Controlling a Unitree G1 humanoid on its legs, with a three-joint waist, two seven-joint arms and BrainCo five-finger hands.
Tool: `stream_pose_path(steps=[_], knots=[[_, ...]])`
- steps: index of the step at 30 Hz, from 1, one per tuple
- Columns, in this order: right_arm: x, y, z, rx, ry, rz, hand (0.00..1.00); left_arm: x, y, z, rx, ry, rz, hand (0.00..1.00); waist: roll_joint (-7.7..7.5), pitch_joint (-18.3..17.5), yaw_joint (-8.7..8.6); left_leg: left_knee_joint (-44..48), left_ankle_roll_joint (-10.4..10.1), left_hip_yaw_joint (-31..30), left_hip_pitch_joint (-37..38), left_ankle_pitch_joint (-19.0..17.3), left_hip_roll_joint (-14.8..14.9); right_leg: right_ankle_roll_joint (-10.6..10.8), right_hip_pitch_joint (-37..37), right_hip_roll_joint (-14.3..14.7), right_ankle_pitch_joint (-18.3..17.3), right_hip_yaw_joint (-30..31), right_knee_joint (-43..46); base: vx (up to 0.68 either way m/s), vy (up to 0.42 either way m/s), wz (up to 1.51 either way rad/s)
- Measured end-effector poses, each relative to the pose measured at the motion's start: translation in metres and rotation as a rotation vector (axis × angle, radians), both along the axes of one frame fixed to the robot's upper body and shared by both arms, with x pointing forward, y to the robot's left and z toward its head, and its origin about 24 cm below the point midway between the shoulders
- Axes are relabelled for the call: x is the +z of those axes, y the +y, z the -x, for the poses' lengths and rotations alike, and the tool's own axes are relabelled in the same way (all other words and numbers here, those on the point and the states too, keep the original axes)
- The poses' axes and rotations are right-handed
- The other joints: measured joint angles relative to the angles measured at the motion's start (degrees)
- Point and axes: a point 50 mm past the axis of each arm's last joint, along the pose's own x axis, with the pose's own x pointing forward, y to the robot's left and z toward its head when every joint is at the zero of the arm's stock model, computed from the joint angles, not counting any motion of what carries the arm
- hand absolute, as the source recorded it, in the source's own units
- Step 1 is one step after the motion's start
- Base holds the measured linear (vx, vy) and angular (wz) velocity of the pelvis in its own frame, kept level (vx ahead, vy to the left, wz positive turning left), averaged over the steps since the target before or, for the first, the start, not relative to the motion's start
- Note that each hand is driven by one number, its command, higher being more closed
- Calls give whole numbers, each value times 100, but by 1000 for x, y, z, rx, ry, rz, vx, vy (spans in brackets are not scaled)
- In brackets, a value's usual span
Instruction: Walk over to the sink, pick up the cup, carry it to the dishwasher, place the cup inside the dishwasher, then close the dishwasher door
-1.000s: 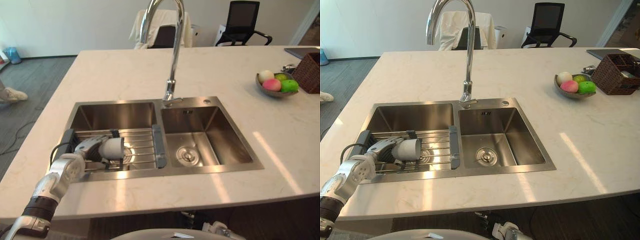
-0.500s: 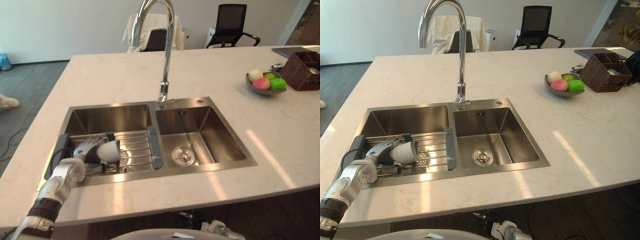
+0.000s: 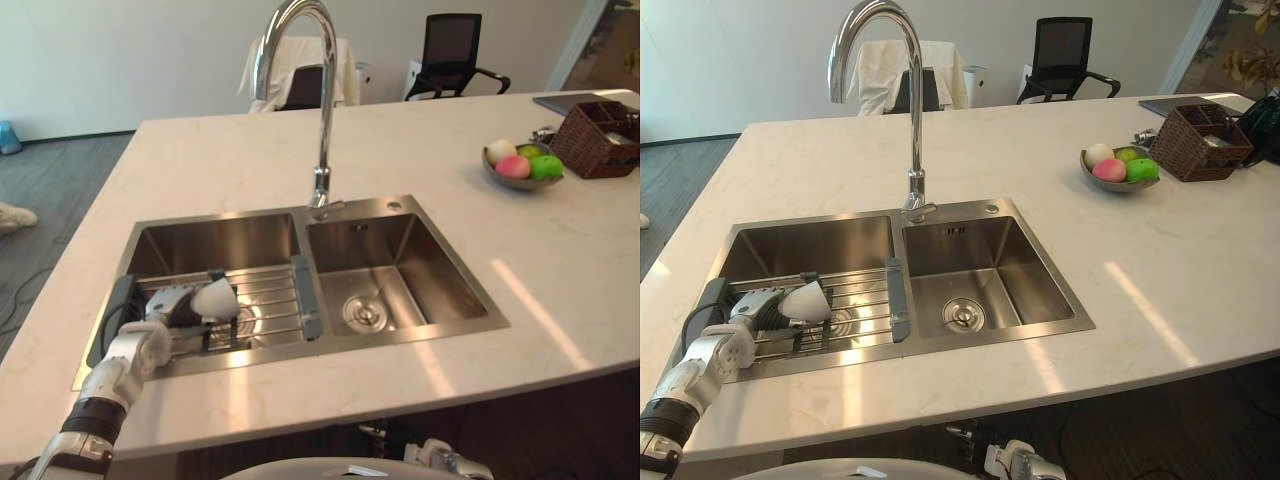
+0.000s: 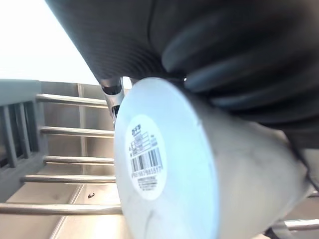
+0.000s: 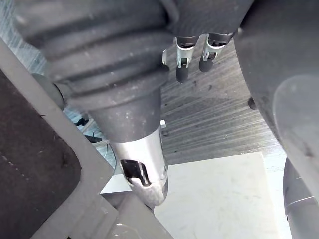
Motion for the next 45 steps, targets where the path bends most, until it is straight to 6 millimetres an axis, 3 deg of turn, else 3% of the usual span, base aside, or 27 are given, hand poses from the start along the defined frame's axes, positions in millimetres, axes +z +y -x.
stream_pose_path(steps=[10, 13, 17, 24, 30, 34, 35, 40, 45], knots=[[-1, 3, -2, -1, -11, -3, 0, 5, -14, 2, -112, -84, 79, 100, -28, 19, -7, 0, 28, -13, -4, -36, -23, 44, -5, -22, -34, -100, 1, 0, 0, 0], [-1, 5, -1, -2, -11, -8, 0, 14, -24, 1, -179, -119, 128, 100, -156, 94, 1, 1, 23, -31, -16, -42, -18, 44, -8, -20, -34, -208, 4, -1, -6, 1], [-2, 4, 1, -6, -7, -5, 0, 22, -35, 5, -262, -119, 190, 100, -143, 106, -1, 1, 22, -29, -19, -50, -36, 43, -9, -37, -34, -380, 36, 0, 0, 0], [-2, -1, 2, -31, -27, 8, 0, 64, -49, 3, -360, -301, 371, 100, -27, 157, 54, 1, 30, -69, -16, -43, -33, 34, 28, -38, -29, -513, 38, -42, -32, 5], [-2, -1, 4, -54, -29, 0, 0, 98, -29, 0, -258, -515, 558, 100, -35, 146, 101, 0, 51, -195, -66, -21, -32, 13, 25, -32, -34, -599, 37, -44, -32, 7], [-4, -2, 10, -93, -23, -10, 0, 126, -8, 4, -125, -741, 818, 100, -89, 130, 287, 0, 53, -239, -119, -10, -37, -2, 20, -34, -55, -683, 38, -7, -29, 11], [-4, -1, 12, -124, -23, -20, 0, 134, 2, 9, -46, -858, 936, 100, -107, 118, 337, 0, 53, -267, -143, -9, -39, -4, 16, -34, -62, -704, 38, 1, -32, 9], [-6, 0, 17, -315, 15, -110, 0, 147, 17, 39, 95, -1136, 1158, 100, -181, 71, 371, 1, 38, -363, -208, 11, -44, -30, 29, -28, -78, -817, 39, -4, -30, 11], [-7, -3, 24, -362, 75, -144, 0, 155, 18, 58, 114, -1315, 1219, 100, -207, 3, 479, 2, 25, -511, -322, 76, -31, -54, 19, -14, -88, -865, 44, -37, -29, 11]])
